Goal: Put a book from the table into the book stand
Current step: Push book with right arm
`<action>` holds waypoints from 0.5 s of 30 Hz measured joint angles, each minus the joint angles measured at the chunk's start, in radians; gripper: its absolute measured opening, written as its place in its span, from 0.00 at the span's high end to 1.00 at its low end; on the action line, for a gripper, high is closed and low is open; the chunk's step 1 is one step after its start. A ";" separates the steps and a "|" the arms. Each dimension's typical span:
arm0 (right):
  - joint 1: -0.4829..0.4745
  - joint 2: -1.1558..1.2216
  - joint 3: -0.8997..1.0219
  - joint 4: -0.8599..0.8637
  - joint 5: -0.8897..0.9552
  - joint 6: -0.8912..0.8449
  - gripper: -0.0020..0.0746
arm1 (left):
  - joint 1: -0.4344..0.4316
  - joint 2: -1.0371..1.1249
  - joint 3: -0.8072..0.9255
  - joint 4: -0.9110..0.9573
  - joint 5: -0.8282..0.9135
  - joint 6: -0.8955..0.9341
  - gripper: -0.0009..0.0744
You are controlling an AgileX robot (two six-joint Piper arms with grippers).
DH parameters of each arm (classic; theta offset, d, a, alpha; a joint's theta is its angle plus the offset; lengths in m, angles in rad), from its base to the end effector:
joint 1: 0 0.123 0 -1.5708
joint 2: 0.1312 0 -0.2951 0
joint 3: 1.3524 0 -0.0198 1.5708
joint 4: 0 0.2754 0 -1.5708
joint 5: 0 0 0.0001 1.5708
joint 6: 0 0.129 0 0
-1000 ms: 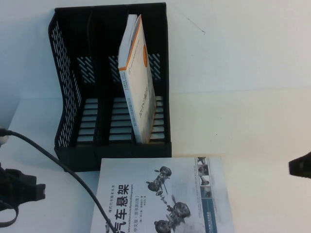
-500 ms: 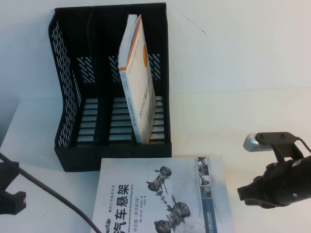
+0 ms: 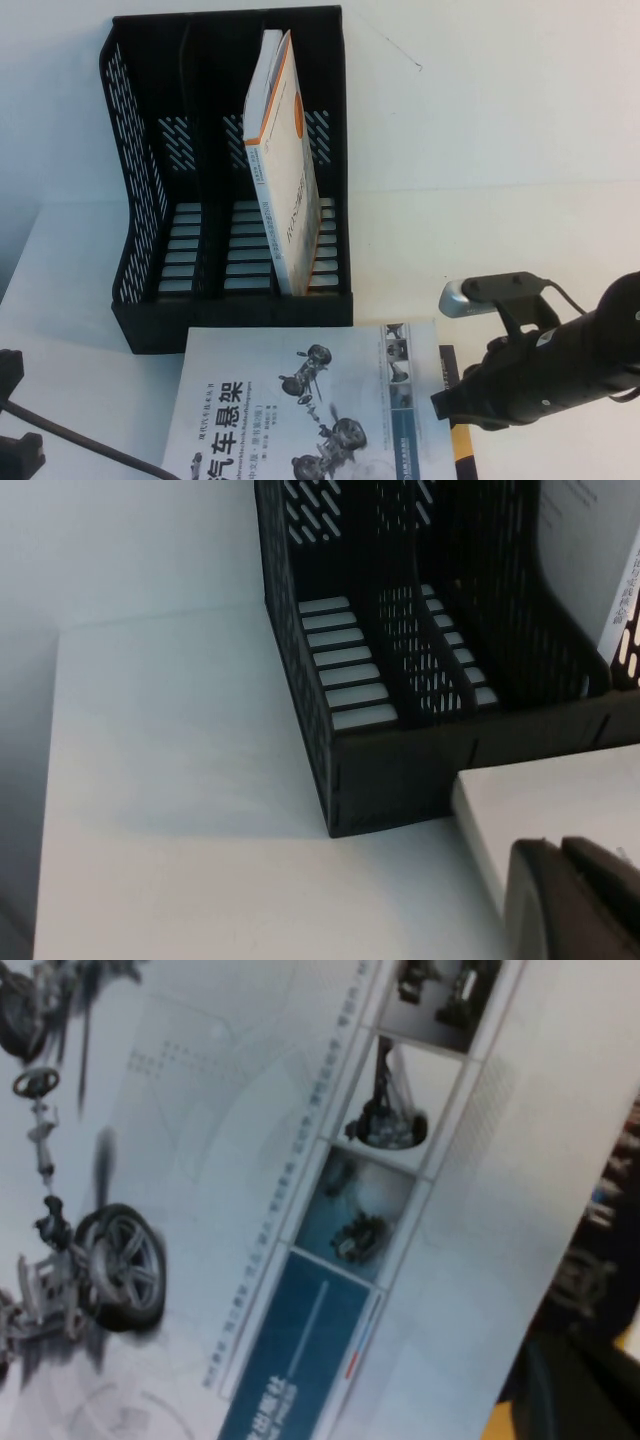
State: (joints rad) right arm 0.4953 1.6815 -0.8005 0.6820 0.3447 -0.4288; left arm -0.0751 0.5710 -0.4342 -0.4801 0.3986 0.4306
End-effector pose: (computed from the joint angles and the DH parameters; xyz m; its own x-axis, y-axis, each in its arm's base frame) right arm 0.2850 0.1853 0.1167 -0.8739 -0.2257 -0.4305 -0.3704 0.8827 0.2891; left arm 0.1650 -0.0357 0.2694 -0.3988 0.0134 -0.9170 0.2313 0.9690 -0.0864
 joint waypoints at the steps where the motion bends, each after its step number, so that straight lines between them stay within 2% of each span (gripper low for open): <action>1: 0.013 0.000 -0.006 0.000 0.000 0.010 0.97 | 0.000 0.000 0.000 0.000 0.000 0.000 0.99; 6: 0.050 0.000 -0.031 0.000 0.002 0.043 0.97 | 0.000 0.000 0.000 0.000 -0.002 0.000 0.99; 15: 0.050 0.000 -0.058 -0.004 0.008 0.052 0.97 | 0.000 0.000 0.000 0.028 0.037 -0.091 0.99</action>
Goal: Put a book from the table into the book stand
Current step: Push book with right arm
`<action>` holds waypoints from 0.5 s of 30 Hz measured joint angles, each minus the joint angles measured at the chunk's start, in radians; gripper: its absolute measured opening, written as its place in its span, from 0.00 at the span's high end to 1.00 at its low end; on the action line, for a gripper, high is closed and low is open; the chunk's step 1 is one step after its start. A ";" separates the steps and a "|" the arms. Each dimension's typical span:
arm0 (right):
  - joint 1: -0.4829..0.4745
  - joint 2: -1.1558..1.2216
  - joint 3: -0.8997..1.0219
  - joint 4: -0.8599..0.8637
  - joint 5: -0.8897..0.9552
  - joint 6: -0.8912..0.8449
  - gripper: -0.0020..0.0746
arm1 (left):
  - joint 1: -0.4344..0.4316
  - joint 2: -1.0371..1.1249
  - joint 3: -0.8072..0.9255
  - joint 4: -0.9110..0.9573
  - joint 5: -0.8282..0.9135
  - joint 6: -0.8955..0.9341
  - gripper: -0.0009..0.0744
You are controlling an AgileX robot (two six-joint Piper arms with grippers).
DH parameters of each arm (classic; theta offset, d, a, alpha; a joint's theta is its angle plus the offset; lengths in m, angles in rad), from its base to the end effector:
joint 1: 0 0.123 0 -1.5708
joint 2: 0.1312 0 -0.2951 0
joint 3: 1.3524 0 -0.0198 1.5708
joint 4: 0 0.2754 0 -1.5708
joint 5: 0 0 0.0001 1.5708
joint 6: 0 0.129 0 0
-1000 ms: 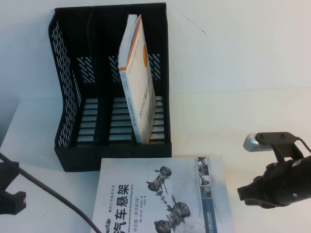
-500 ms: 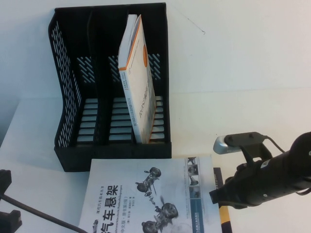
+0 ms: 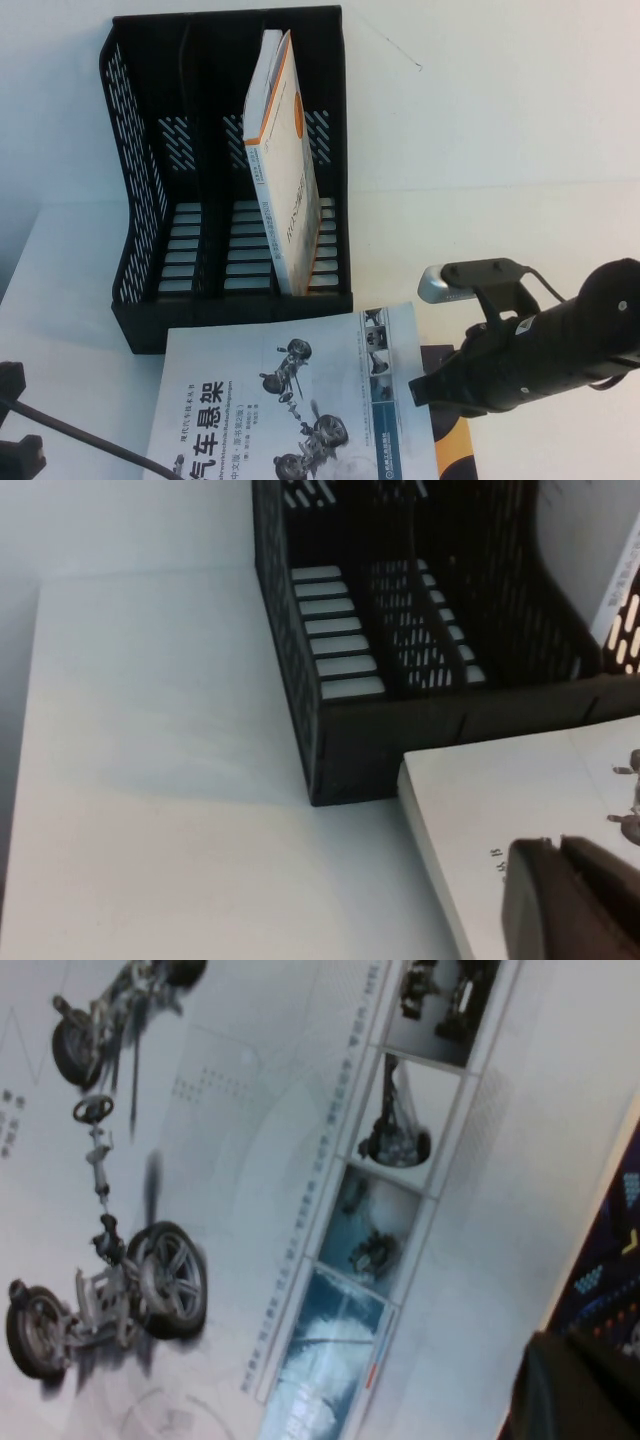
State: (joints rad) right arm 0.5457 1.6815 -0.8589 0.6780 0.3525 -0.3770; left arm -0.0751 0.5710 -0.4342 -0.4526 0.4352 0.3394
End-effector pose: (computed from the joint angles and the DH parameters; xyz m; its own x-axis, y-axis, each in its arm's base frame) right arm 0.2886 0.2080 0.1325 -0.8609 -0.2178 -0.4598 -0.3888 0.8647 0.3182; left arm 0.1629 -0.0361 0.2650 -0.4467 -0.0411 -0.8937 0.2064 0.9673 -0.1477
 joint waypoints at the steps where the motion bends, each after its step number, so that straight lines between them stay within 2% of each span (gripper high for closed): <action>1: 0.000 0.000 -0.002 0.000 -0.002 0.005 0.97 | 0.000 0.000 0.000 0.015 0.000 -0.018 0.99; 8: -0.005 -0.091 -0.002 -0.140 -0.018 0.106 0.97 | 0.000 0.000 0.000 0.078 0.002 -0.100 0.99; 15: -0.105 -0.335 -0.002 -0.340 0.030 0.222 0.97 | 0.000 0.096 0.011 0.107 -0.006 -0.207 0.99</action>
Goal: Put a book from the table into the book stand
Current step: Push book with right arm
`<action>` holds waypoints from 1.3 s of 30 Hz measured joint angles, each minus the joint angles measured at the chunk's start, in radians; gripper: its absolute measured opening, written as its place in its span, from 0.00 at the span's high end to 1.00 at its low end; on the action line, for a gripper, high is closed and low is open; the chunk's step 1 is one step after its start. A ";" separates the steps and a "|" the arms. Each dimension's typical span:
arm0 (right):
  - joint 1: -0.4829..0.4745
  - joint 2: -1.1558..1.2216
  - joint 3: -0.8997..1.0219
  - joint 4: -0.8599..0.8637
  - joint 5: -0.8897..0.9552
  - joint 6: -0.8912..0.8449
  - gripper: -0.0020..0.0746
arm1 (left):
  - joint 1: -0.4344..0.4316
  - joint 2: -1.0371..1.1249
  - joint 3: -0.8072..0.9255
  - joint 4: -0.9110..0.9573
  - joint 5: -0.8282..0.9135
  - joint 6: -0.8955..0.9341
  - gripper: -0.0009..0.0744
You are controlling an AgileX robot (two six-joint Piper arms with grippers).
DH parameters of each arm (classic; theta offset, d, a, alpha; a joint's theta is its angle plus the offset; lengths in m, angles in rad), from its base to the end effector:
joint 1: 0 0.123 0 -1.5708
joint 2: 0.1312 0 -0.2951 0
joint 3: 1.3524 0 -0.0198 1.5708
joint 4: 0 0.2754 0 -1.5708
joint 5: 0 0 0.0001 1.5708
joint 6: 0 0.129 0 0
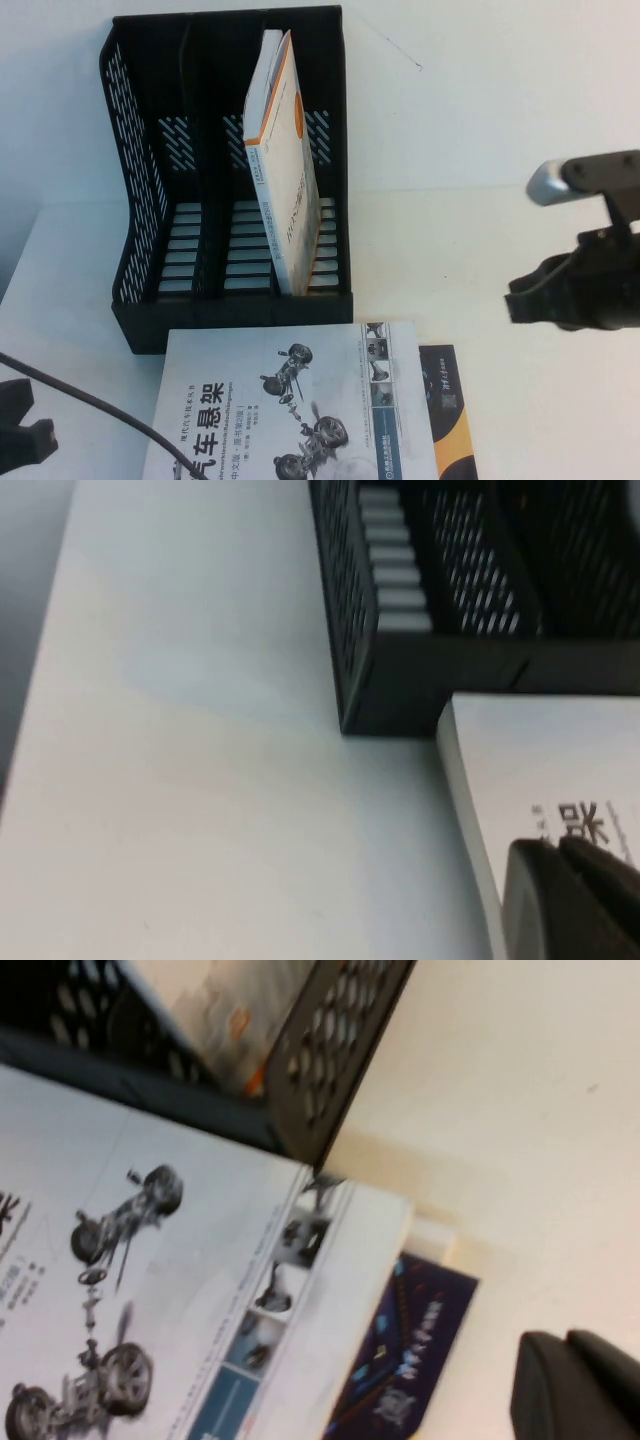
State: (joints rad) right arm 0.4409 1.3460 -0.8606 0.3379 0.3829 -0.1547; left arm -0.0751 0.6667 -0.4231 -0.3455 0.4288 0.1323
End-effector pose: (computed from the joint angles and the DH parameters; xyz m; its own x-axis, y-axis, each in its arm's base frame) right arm 0.2885 0.1538 0.2399 -0.6965 -0.1534 -0.7010 -0.3984 0.8951 0.1999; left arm 0.1752 -0.0314 0.2427 -0.5583 -0.1397 -0.8178 0.0924 0.9691 -0.2287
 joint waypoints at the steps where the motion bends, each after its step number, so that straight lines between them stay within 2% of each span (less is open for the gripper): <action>1: -0.017 -0.033 0.000 -0.019 0.011 0.007 0.97 | 0.000 0.022 0.000 -0.015 -0.002 -0.002 0.99; 6: -0.125 -0.204 0.000 -0.127 0.089 0.019 0.97 | 0.000 0.157 -0.010 -0.182 0.020 0.113 0.99; 10: -0.202 -0.304 0.000 -0.205 0.195 0.049 0.97 | 0.000 0.251 -0.035 -0.405 0.085 0.358 0.99; 14: -0.252 -0.379 0.000 -0.295 0.329 0.087 0.97 | 0.000 0.374 -0.044 -0.666 0.221 0.624 0.99; 17: -0.263 -0.428 0.002 -0.357 0.401 0.135 0.97 | -0.002 0.471 -0.070 -0.751 0.319 0.725 0.99; 22: -0.263 -0.519 0.035 -0.390 0.437 0.184 0.97 | 0.033 0.627 -0.134 -0.794 0.489 0.764 0.99; 29: -0.263 -0.635 0.138 -0.425 0.495 0.220 0.97 | 0.293 0.776 -0.161 -0.925 0.662 0.824 0.99; 32: -0.263 -0.678 0.189 -0.443 0.499 0.255 0.97 | 0.357 0.804 -0.161 -0.934 0.667 0.845 0.99; 36: -0.265 -0.712 0.244 -0.451 0.482 0.286 0.97 | 0.343 0.831 -0.161 -0.923 0.660 0.855 0.95; 37: -0.265 -0.717 0.249 -0.453 0.477 0.288 0.97 | 0.332 0.836 -0.161 -0.919 0.652 0.855 0.92; 39: -0.265 -0.719 0.257 -0.453 0.471 0.292 0.97 | 0.308 0.843 -0.161 -0.909 0.628 0.849 0.79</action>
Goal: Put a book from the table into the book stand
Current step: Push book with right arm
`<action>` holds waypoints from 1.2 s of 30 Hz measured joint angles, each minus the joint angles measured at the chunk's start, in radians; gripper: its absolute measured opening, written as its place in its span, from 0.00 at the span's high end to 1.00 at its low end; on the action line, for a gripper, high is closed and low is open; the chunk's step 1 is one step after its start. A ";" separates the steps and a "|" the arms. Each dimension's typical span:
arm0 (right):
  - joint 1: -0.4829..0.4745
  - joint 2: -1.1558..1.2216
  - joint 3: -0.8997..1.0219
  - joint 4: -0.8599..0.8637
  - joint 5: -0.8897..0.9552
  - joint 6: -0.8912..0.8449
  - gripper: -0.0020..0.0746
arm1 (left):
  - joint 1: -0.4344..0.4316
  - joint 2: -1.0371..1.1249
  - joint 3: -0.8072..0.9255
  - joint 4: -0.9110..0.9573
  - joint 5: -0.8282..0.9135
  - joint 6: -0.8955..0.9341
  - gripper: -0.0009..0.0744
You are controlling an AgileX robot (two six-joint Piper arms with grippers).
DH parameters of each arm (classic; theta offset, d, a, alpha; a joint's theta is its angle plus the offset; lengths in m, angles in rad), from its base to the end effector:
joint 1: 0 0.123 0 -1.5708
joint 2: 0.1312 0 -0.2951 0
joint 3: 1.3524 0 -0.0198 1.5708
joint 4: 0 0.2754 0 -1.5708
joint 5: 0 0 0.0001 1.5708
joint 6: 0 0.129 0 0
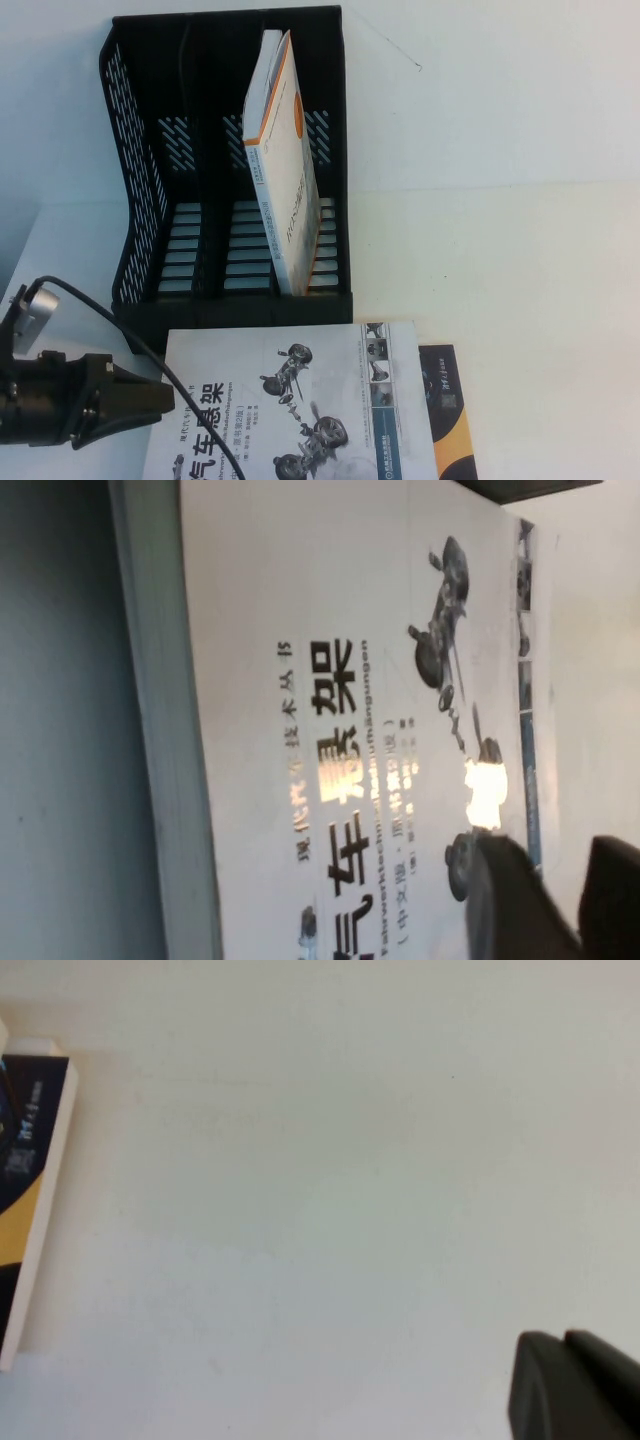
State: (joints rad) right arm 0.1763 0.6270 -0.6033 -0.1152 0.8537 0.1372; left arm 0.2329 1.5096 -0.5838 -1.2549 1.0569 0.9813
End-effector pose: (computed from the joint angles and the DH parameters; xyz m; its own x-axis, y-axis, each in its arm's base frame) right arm 0.1496 0.0153 0.2721 -0.7029 -0.0632 -0.7085 -0.0716 0.9973 -0.0180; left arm 0.2541 -0.0495 0.1554 -0.9477 -0.2264 -0.2249 0.0508 0.5887 -0.8067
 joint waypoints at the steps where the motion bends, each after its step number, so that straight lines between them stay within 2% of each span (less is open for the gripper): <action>1: 0.000 0.000 0.001 0.000 -0.001 0.001 0.97 | -0.004 0.002 0.000 0.002 -0.010 -0.005 0.72; 5: 0.000 0.000 0.001 0.000 -0.002 0.002 0.97 | -0.007 0.004 0.000 0.009 -0.077 -0.022 0.42; 7: 0.000 0.000 0.001 0.000 -0.002 0.002 0.97 | -0.002 0.005 0.000 0.031 -0.120 -0.051 0.35; 9: 0.000 0.000 0.001 0.000 -0.002 0.005 0.97 | 0.000 0.008 0.000 0.056 -0.155 -0.073 0.32; 15: 0.000 0.000 0.002 0.053 -0.035 0.005 0.97 | 0.000 0.089 -0.004 0.067 -0.183 -0.088 0.31; 24: 0.000 0.051 0.011 0.357 -0.123 -0.108 0.97 | 0.000 0.302 -0.082 0.005 -0.080 -0.068 0.31; 29: 0.002 0.191 0.013 0.606 -0.185 -0.328 0.97 | 0.000 0.382 -0.089 -0.053 -0.036 -0.025 0.31; 36: 0.059 0.544 0.013 0.918 -0.331 -0.618 0.97 | 0.000 0.406 -0.089 -0.110 0.013 0.030 0.31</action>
State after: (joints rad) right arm 0.2354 1.1712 -0.5906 0.8029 0.5228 -0.4812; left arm 0.2333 1.9152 -0.6723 -1.3654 1.0695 1.0115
